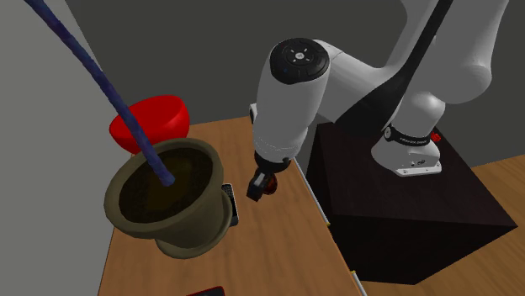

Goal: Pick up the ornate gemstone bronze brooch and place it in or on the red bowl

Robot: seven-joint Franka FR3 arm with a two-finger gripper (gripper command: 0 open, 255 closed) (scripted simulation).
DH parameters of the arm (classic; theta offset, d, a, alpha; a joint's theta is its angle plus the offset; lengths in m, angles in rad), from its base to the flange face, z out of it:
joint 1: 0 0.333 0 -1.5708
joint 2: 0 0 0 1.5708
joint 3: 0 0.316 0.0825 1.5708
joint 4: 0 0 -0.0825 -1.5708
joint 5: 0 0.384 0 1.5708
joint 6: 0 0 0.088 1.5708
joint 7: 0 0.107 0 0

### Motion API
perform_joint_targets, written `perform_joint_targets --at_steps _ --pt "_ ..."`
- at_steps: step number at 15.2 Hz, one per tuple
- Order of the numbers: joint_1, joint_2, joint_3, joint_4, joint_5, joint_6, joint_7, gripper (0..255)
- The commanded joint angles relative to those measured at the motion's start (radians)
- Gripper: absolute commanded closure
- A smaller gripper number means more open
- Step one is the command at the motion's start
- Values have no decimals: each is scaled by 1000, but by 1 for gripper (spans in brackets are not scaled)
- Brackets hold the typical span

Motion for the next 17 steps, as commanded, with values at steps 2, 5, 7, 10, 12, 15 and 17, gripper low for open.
perform_joint_targets --at_steps 2,5,7,10,12,15,17 --pt "2 9 -4 -2 -13 7 10 0" --pt "2 9 -4 -2 -13 7 10 0" --pt "2 9 -4 -2 -13 7 10 0" --pt "2 9 -4 -2 -13 7 10 255" --pt "2 9 -4 -2 -13 7 10 255" --pt "2 9 -4 -2 -13 7 10 255" --pt "2 9 -4 -2 -13 7 10 255"
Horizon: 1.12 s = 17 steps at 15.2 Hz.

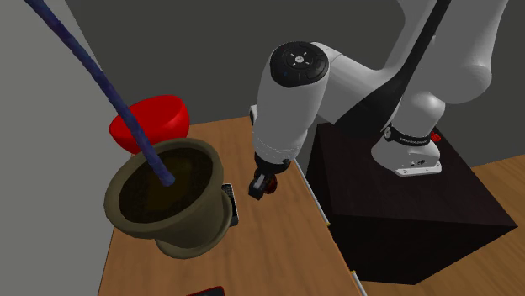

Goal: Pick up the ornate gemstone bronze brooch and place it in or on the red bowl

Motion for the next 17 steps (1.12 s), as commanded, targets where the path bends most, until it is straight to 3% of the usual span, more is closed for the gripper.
perform_joint_targets --at_steps 1,17 --pt "-4 -14 5 1 17 -8 -14 255" --pt "-28 -212 32 59 250 -158 -212 255"
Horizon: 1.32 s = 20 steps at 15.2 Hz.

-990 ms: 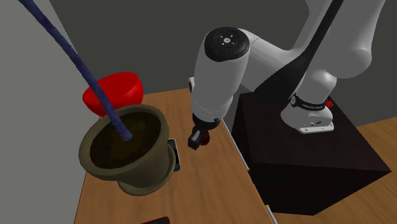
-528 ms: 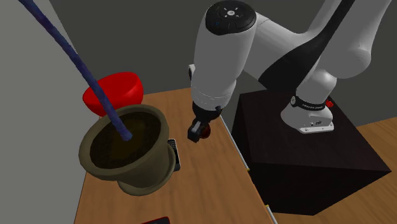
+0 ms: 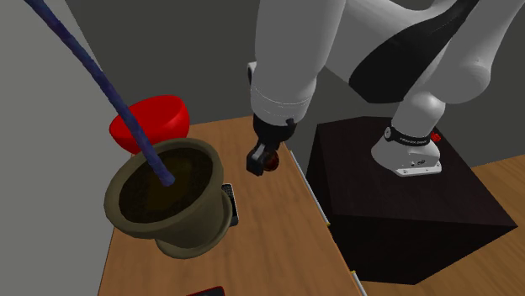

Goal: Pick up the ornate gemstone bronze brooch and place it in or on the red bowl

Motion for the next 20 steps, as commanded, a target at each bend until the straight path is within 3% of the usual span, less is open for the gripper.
perform_joint_targets --at_steps 1,20 --pt "0 -25 -3 10 26 -22 -25 255" --pt "11 -153 -41 167 147 -252 -158 255"
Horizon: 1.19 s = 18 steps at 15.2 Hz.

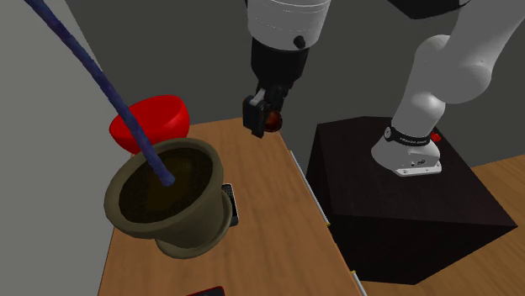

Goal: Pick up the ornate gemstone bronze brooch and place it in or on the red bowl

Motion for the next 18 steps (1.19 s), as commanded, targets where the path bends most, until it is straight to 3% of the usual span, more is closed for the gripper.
perform_joint_targets --at_steps 1,5,12,18 --pt "0 -7 -4 22 6 -27 -10 255" --pt "1 -19 -10 65 16 -77 -26 255" --pt "-59 201 -28 249 -142 -92 -50 255" --pt "-53 409 -62 466 -275 -146 -77 255"
